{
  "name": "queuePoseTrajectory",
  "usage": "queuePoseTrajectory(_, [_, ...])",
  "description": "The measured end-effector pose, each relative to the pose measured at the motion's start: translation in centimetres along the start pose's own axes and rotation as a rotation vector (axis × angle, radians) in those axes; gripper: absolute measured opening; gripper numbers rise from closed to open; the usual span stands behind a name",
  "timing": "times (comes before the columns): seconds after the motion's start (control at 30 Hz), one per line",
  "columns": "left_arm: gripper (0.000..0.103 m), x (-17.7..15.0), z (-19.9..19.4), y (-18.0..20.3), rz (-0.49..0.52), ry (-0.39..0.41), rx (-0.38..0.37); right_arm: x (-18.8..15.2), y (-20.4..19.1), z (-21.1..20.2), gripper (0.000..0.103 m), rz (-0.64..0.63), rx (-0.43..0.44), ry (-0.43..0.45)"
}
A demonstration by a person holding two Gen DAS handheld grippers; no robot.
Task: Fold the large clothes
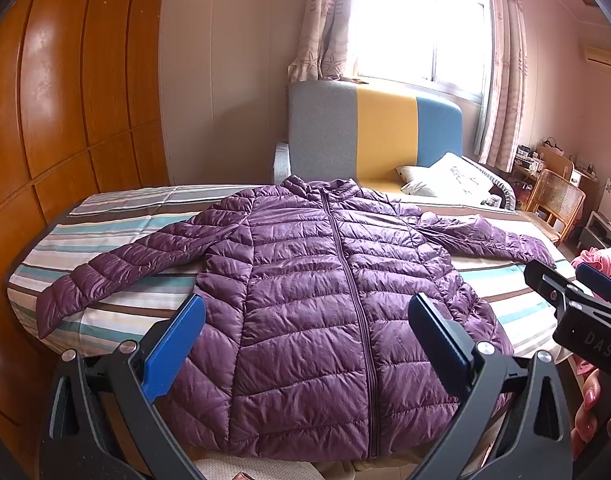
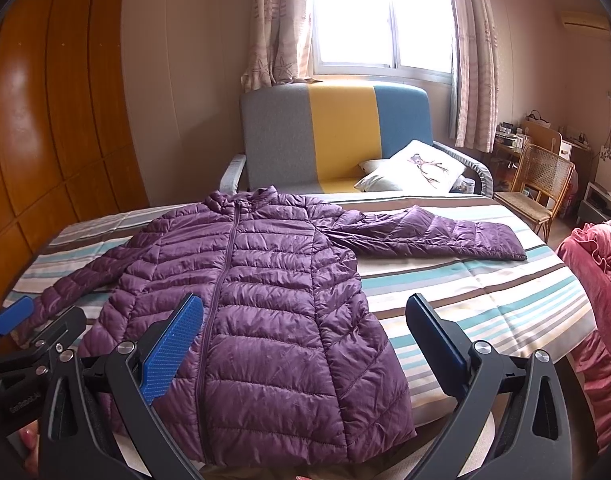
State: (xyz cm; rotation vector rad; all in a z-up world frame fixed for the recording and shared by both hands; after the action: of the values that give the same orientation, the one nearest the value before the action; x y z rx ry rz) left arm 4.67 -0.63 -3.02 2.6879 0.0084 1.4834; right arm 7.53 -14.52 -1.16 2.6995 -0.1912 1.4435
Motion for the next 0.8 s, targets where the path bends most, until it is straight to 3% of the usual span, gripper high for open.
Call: queuePoseTrajectory(0.8, [0.101, -0.05, 0.15, -0.40, -0.014, -0.017, 0.000, -0.39, -0.60, 0.45, 0.100, -0.009, 0.012, -0.013])
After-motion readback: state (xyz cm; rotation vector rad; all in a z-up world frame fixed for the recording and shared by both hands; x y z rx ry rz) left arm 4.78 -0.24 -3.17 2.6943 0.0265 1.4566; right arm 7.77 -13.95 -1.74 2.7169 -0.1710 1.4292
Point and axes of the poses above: each gripper's, at about its wrist camera, not at the fingertips, and z roughly the way its jaws point, y to its right, x to its top, the point moved 6 cm from there along z, roughly the way its jaws point, and after that the axes turned 3 degrees about -z, right-handed, at the moved point
